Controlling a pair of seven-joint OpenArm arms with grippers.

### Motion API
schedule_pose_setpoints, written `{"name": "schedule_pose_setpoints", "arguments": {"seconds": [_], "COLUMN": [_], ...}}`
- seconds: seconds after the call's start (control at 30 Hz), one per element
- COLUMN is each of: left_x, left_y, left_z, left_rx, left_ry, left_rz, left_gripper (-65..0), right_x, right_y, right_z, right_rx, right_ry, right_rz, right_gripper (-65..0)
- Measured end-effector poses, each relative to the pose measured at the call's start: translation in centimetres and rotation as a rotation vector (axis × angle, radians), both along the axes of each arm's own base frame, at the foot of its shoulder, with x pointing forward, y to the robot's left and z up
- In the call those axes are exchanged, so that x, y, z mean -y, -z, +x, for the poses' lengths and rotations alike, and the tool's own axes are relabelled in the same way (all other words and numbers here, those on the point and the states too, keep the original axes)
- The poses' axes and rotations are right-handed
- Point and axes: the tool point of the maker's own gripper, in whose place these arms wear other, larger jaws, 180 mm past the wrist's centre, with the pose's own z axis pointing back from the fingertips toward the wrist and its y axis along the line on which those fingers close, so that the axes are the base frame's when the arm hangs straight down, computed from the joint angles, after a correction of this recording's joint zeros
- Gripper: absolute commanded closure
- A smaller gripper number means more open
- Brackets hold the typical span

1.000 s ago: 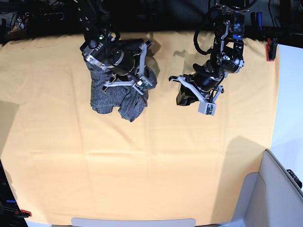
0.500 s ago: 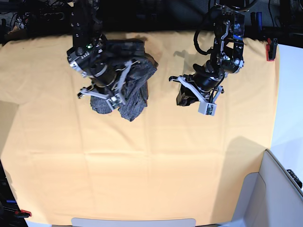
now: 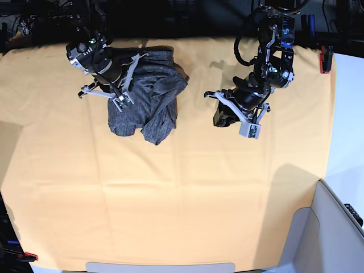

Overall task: Fold the T-shirt properly
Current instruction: 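Grasp the edge of the folded grey bundle with the right gripper, then move the left gripper onto the bundle and grasp it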

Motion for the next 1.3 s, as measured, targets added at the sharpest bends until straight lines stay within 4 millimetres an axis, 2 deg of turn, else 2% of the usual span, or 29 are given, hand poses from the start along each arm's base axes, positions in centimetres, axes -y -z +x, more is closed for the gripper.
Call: {"name": "schedule_pose_setpoints", "arguments": {"seconds": [0.1, 0.33, 0.7, 0.77, 0.83, 0.9, 0.93, 1.0, 1.13, 1.3], "left_x": [0.1, 0.0, 0.0, 0.3, 2.4, 5.9, 7.3, 9.0, 13.4, 17.2], "left_y": [0.0, 0.0, 0.1, 0.2, -0.5, -1.2, -0.8, -0.3, -3.2, -5.6], "left_z": [0.0, 0.0, 0.0, -0.5, -1.5, -3.0, -3.6, -4.0, -4.3, -4.4], "left_rx": [0.001, 0.000, -0.001, -0.005, 0.040, 0.060, 0.023, -0.017, 0.084, 0.140], "left_ry": [0.000, 0.000, 0.002, 0.046, 0.204, 0.411, 0.490, 0.592, 0.725, 0.794], "left_rz": [-0.003, -0.001, 0.001, 0.031, 0.078, 0.095, 0.125, 0.191, 0.183, 0.147], "left_gripper": [-7.5, -7.5, -7.3, -7.3, -7.3, -7.3, -7.3, -7.3, -7.3, -7.3], "right_x": [0.0, -0.4, -0.3, -0.3, -0.3, -0.3, -0.3, -0.4, -0.3, -0.3], "right_y": [0.7, 1.1, 0.7, 0.7, 0.7, 0.7, 0.7, 0.8, 0.8, 0.8], "right_z": [-1.2, -2.3, -1.6, -1.5, -1.5, -1.5, -1.5, -1.6, -1.6, -1.6], "right_rx": [-0.030, -0.043, -0.037, -0.037, -0.037, -0.039, -0.037, -0.040, -0.042, -0.042], "right_ry": [0.000, -0.006, -0.005, -0.005, -0.005, -0.005, -0.007, -0.010, -0.010, -0.011], "right_rz": [-0.001, 0.018, 0.011, 0.010, 0.010, 0.009, 0.008, 0.009, 0.007, 0.008], "right_gripper": [0.0, 0.0, 0.0, 0.0, 0.0, 0.0, 0.0, 0.0, 0.0, 0.0]}}
